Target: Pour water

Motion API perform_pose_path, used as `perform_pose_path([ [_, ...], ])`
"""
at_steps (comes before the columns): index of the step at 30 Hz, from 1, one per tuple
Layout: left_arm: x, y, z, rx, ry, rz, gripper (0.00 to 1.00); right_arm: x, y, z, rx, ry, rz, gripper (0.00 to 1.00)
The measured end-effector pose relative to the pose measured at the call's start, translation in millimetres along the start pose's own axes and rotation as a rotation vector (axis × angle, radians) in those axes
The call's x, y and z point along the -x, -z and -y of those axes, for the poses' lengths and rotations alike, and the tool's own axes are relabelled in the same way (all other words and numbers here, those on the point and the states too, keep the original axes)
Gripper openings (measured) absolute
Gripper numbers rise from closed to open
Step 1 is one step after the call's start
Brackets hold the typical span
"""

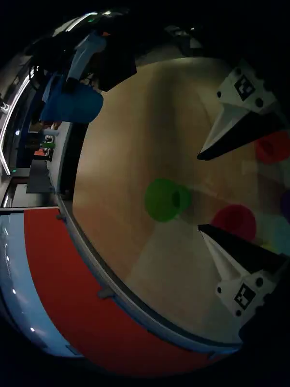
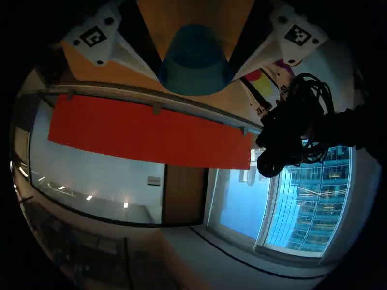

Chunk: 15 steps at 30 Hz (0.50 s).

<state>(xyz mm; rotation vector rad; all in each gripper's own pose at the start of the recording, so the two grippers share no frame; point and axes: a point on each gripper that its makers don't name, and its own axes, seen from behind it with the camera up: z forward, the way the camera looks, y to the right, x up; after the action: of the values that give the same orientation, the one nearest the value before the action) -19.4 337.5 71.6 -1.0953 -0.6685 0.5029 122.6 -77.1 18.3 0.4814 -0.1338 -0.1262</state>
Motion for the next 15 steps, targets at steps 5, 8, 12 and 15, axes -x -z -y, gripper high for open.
perform_pose_path([
  [5,-3.6,-13.3,2.0,-0.001,0.011,0.025,0.98,2.0,-0.1,-3.7,0.004,-0.003,0.002,0.92],
  [8,-7.7,-20.4,1.5,0.006,0.021,0.035,0.98,2.5,-0.2,-5.3,0.007,-0.005,0.004,0.92],
  [12,-13.9,-30.8,4.5,-0.002,0.026,0.048,0.98,3.9,0.4,-6.9,0.007,-0.007,0.005,0.92],
  [15,-17.8,-38.8,6.5,-0.007,0.027,0.057,0.98,4.9,1.4,-8.7,0.01,-0.009,0.006,0.92],
])
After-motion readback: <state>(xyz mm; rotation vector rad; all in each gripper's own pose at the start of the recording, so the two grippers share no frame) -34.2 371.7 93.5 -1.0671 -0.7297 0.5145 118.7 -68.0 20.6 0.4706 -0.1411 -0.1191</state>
